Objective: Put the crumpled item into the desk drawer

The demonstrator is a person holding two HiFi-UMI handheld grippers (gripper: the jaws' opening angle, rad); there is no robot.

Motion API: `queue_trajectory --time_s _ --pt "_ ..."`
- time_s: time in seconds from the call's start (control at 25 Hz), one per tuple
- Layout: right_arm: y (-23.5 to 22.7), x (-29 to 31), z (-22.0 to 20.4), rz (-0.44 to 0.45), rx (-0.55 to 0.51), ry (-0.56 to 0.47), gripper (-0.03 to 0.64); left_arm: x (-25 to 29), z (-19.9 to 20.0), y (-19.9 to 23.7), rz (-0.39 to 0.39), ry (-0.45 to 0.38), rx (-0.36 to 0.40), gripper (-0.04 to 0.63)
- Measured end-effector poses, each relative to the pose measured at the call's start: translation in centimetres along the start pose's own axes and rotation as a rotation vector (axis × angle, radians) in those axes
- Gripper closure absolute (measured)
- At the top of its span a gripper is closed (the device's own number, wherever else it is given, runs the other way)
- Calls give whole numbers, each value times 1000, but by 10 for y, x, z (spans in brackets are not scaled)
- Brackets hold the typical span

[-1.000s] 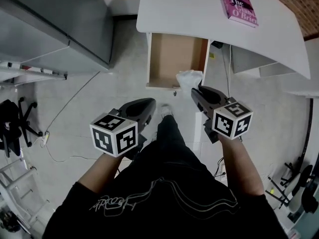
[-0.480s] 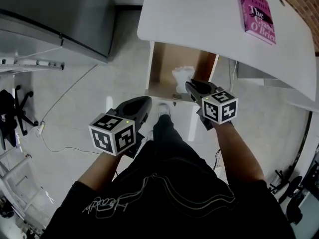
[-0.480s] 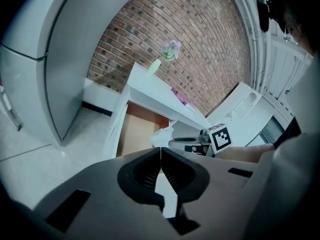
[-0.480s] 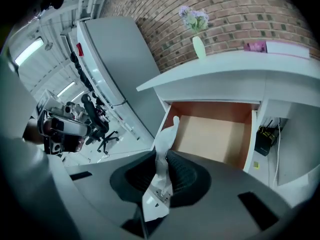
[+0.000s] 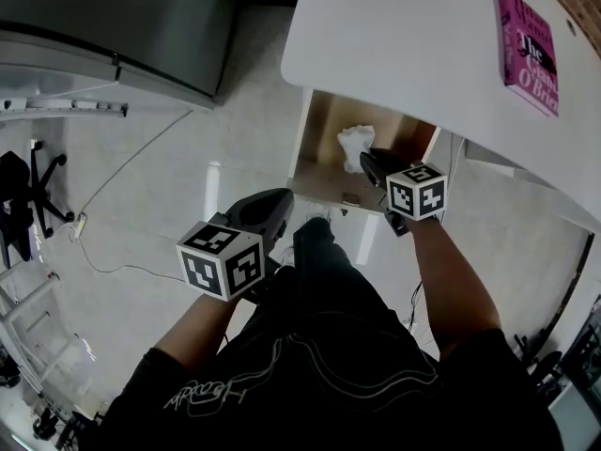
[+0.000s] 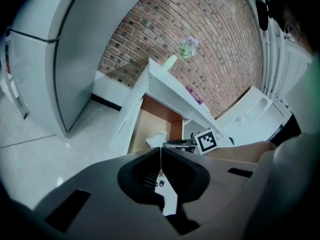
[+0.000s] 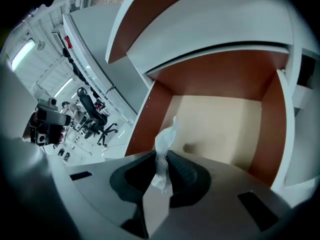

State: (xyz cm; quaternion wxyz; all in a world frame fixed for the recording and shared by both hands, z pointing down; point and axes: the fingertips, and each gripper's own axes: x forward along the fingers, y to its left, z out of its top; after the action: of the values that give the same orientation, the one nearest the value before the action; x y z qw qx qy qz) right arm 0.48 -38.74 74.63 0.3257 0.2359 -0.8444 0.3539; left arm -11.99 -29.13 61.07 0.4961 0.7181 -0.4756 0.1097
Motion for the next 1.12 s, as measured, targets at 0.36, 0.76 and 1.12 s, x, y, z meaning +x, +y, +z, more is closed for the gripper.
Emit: queue_trajectory --time_s 0.36,0.76,1.12 --pt "-22 42 -26 7 33 82 540 24 -15 17 8 4 -69 573" --pt "-51 54 -41 -81 124 141 451 20 -19 43 56 6 -90 573" --pt "-48 45 -35 -101 173 123 396 15 -26 32 41 3 -81 573"
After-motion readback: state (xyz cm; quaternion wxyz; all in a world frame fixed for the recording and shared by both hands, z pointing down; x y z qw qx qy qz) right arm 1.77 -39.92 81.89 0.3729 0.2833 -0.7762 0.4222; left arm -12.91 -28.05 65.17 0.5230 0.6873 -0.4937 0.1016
